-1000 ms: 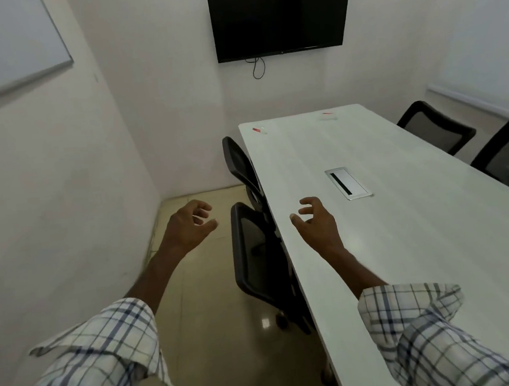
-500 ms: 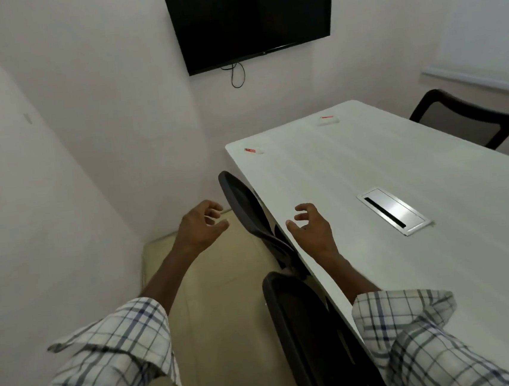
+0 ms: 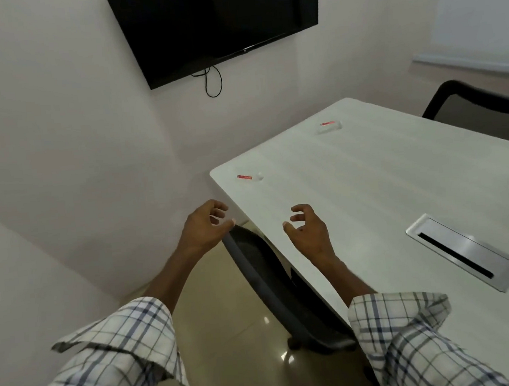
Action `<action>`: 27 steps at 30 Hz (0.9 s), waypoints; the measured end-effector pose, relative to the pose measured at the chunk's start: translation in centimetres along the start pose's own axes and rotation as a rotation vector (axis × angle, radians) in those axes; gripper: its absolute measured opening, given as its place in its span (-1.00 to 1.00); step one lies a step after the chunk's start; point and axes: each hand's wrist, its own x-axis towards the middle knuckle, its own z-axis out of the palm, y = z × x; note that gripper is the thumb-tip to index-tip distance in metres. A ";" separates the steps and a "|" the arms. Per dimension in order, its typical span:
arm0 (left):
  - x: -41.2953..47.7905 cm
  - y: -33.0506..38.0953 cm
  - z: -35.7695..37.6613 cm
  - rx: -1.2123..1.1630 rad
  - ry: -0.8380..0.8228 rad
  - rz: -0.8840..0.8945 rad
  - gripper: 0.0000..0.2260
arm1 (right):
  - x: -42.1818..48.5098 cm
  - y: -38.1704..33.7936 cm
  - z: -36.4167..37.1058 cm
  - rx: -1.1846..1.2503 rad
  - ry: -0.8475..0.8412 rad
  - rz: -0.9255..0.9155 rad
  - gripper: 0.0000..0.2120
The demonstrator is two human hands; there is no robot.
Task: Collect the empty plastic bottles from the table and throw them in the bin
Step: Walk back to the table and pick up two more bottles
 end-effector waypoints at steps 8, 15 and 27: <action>19.0 -6.9 -1.8 0.046 -0.087 0.051 -0.72 | 15.5 -1.7 8.7 0.005 0.086 0.089 -0.60; 36.4 -13.7 0.0 0.070 -0.262 0.162 -0.68 | 27.1 -0.3 16.6 -0.003 0.263 0.226 -0.62; 58.7 -15.8 6.5 0.151 -0.527 0.373 -0.71 | 43.1 1.2 26.0 0.005 0.447 0.400 -0.62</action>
